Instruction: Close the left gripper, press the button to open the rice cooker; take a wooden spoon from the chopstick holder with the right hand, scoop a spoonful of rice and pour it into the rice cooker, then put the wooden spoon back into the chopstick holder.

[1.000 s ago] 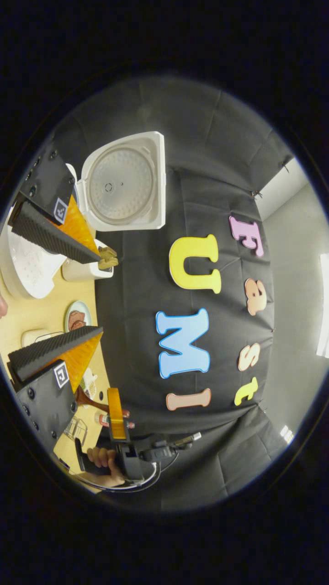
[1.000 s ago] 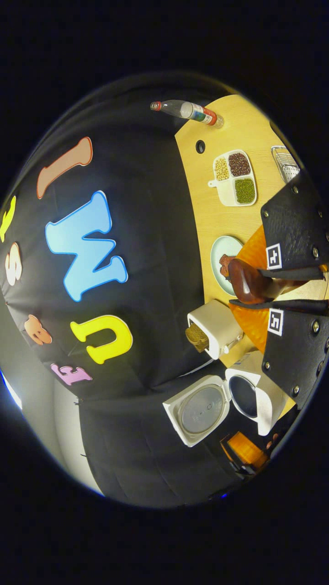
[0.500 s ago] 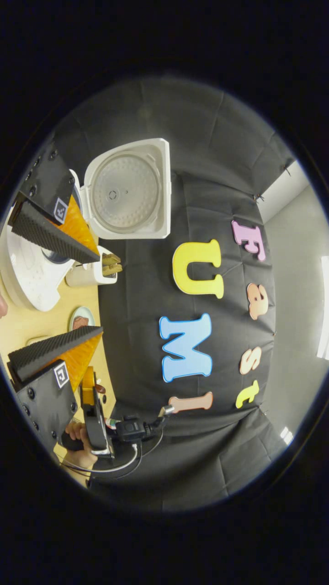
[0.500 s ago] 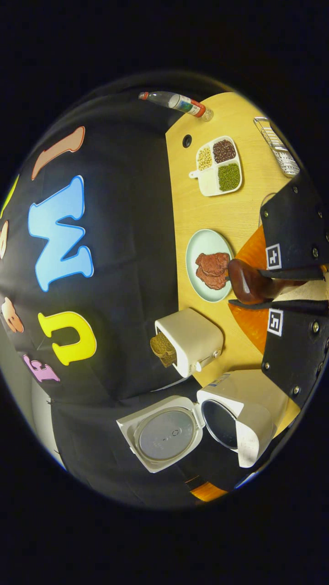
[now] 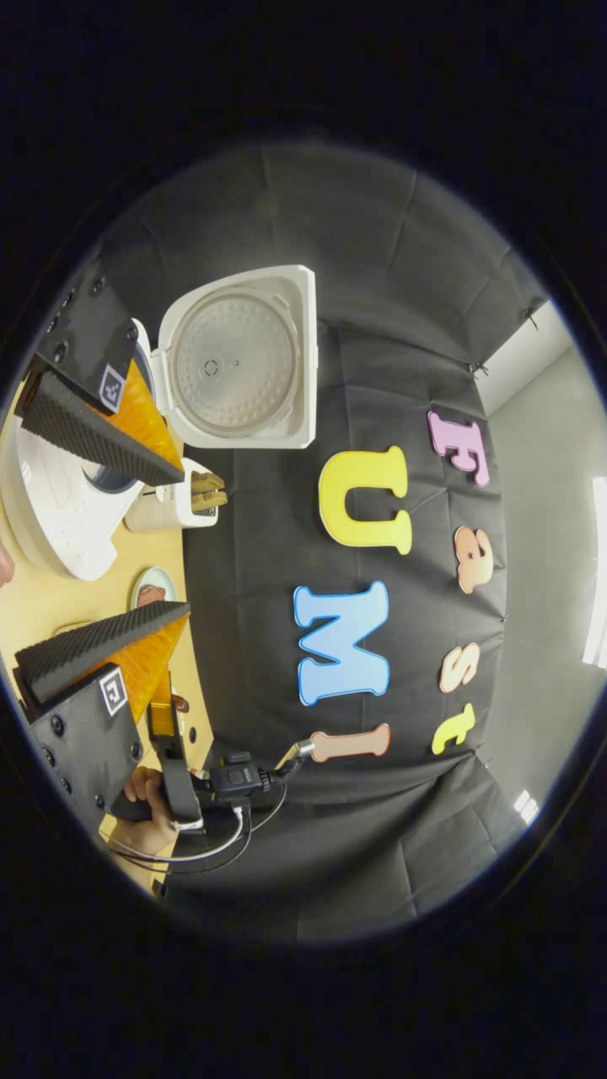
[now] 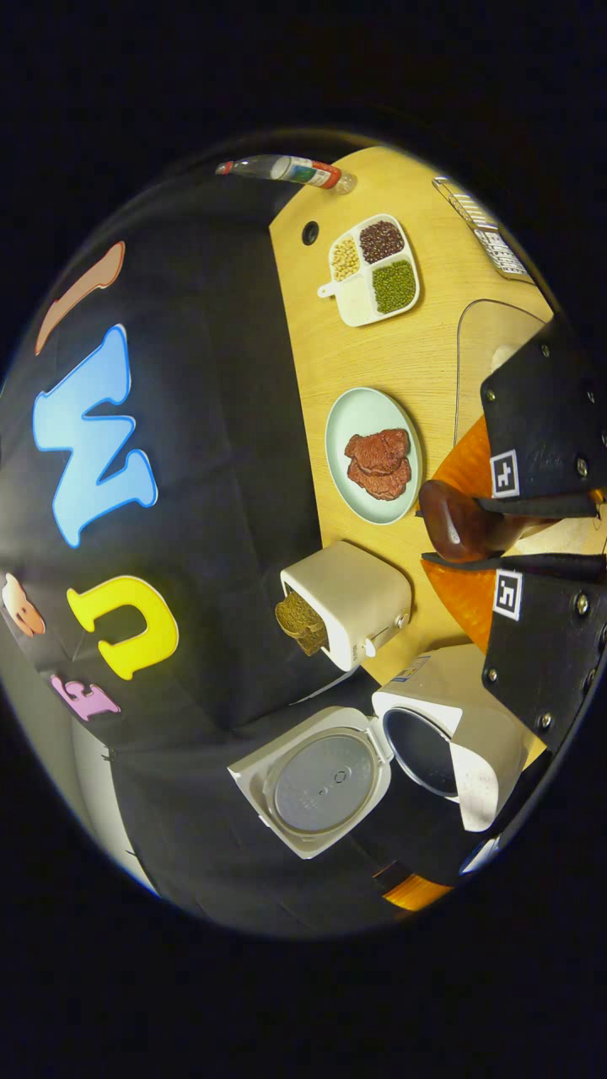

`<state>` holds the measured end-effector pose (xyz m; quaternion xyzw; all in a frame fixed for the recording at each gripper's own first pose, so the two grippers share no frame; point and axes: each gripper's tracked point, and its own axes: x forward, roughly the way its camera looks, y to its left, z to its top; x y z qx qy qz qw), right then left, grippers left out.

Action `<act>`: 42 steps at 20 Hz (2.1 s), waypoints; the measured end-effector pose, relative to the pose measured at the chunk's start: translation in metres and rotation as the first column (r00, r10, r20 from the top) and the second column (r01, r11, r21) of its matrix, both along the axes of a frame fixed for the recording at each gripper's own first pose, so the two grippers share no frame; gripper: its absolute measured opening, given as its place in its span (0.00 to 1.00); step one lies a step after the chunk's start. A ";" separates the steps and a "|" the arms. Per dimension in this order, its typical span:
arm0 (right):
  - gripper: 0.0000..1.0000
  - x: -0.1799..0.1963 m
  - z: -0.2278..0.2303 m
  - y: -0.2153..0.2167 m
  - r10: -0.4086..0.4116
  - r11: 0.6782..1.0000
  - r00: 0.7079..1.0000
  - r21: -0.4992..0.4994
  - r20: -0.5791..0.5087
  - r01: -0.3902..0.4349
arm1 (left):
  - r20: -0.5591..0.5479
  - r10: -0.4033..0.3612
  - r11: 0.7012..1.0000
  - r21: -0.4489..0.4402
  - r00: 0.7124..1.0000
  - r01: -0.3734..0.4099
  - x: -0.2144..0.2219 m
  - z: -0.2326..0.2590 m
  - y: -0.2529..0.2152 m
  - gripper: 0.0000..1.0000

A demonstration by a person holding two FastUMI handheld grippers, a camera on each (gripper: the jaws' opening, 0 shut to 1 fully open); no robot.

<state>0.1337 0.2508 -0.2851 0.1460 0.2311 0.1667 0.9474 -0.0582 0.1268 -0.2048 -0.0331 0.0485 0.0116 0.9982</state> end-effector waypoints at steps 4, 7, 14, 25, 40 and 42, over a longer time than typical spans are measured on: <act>0.17 0.007 0.011 -0.033 -0.059 0.996 0.998 0.060 -0.004 0.059 | -0.011 0.008 1.000 -0.001 1.000 -0.008 -0.002 -0.002 0.003 0.95; 0.17 0.007 0.026 -0.053 -0.089 0.995 0.995 0.046 0.041 0.087 | -0.005 0.001 1.000 -0.005 1.000 -0.001 0.002 0.003 -0.003 0.94; 0.17 0.006 0.033 -0.071 -0.103 0.980 0.995 0.169 -0.019 0.105 | -0.004 -0.028 1.000 -0.005 1.000 0.028 0.000 0.008 -0.021 0.94; 0.17 0.010 0.085 -0.066 -0.117 0.928 0.993 0.356 -0.012 0.113 | 0.004 -0.034 0.999 -0.042 0.999 0.034 -0.009 0.011 -0.015 0.95; 0.17 0.028 0.160 0.023 -0.047 0.807 0.999 0.589 -0.014 0.046 | 0.029 0.016 0.999 -0.046 0.999 -0.015 -0.034 0.028 0.029 0.94; 0.16 0.029 0.169 0.047 -0.024 0.818 1.000 0.575 0.006 0.016 | 0.028 0.025 0.999 -0.038 0.999 -0.024 -0.037 0.032 0.038 0.94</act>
